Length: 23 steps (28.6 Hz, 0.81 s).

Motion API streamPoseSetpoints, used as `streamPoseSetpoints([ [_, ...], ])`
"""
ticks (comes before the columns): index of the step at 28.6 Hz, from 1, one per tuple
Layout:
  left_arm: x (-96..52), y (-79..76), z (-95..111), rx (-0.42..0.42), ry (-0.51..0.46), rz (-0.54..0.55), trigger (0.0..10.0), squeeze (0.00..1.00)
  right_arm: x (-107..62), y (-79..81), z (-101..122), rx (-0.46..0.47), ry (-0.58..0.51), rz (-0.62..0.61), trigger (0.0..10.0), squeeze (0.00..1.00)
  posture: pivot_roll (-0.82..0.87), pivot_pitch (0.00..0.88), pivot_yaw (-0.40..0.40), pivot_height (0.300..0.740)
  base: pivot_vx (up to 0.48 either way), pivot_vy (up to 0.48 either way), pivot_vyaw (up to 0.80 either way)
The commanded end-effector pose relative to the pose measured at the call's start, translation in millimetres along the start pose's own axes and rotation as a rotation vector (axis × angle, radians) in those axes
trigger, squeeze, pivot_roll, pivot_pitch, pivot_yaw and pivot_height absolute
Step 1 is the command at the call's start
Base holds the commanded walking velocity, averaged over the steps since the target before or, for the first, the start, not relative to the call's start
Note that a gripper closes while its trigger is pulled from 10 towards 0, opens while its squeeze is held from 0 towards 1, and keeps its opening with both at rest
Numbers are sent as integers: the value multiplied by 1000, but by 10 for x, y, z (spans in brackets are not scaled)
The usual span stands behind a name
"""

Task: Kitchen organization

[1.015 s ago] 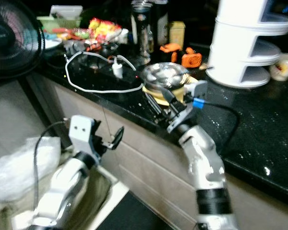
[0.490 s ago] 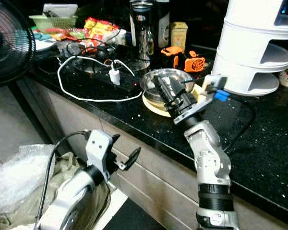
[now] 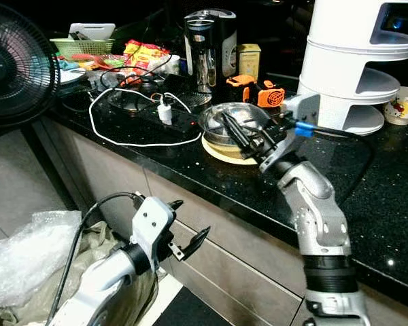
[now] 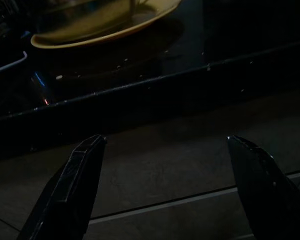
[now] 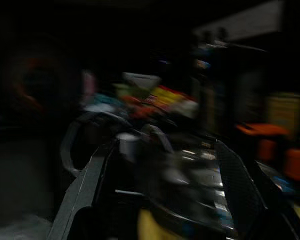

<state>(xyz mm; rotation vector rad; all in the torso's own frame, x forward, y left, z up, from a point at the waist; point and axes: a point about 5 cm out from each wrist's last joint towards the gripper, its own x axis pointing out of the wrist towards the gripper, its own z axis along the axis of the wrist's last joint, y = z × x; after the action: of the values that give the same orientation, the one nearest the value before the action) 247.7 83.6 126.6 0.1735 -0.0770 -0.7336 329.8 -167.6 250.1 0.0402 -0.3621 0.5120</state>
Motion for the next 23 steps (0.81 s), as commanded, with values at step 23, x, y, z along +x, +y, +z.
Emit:
streamPoseSetpoints([
  [23,-24,15,-59,2,35,-6,10000,0,-57,-33,-278,-163,180,2,10000,0,23,0,24,740,0,0,0],
])
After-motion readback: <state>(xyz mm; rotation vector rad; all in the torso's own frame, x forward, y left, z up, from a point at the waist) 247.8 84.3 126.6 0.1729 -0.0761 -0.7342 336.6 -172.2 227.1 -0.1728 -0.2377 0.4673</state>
